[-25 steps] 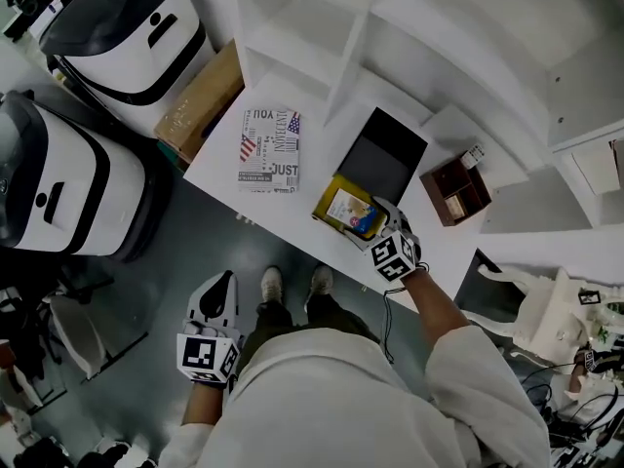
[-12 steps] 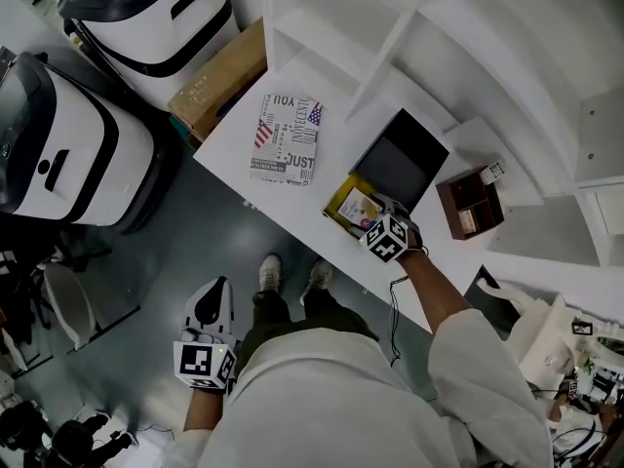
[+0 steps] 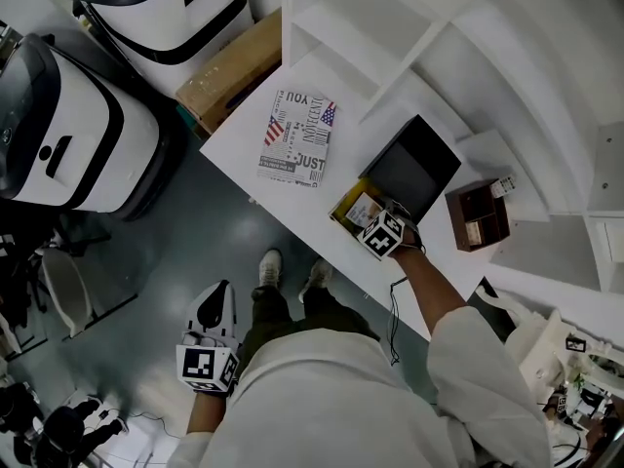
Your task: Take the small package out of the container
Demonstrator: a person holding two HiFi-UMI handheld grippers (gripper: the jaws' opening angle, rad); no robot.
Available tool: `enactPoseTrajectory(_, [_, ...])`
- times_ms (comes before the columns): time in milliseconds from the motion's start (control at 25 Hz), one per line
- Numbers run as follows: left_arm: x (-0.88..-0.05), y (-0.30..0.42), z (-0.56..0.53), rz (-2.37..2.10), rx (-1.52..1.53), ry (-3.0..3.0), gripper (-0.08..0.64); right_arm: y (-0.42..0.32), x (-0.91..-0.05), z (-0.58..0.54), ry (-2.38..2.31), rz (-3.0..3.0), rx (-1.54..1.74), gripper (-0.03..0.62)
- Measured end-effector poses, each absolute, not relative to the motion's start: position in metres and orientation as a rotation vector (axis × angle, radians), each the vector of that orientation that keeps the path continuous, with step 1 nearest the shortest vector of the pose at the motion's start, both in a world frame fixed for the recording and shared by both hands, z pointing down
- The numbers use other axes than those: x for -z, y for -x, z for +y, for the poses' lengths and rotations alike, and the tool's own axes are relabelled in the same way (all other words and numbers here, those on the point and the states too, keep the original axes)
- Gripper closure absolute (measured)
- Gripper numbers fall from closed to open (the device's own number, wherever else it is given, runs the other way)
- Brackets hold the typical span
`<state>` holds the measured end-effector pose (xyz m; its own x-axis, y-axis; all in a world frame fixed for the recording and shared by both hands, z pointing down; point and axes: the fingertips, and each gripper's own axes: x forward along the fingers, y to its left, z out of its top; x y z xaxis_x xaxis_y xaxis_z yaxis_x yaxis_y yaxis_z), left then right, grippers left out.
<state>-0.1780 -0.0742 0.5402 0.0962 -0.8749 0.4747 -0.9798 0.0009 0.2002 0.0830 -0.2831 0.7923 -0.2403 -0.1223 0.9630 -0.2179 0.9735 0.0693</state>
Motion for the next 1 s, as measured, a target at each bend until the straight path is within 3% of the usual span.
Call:
enactPoseTrajectory(680, [-0.547, 0.186, -0.079, -1.797, -0.281, -1.890, 0.552, -0.081, -0.804, -0.284, -0.222, -1.733, -0.143, 0.179])
enactPoseTrajectory(1000, [-0.543, 0.184, -0.086, -1.767, -0.281, -1.940, 0.552, -0.074, -0.770, -0.281, -0.293, -1.832, -0.098, 0.179])
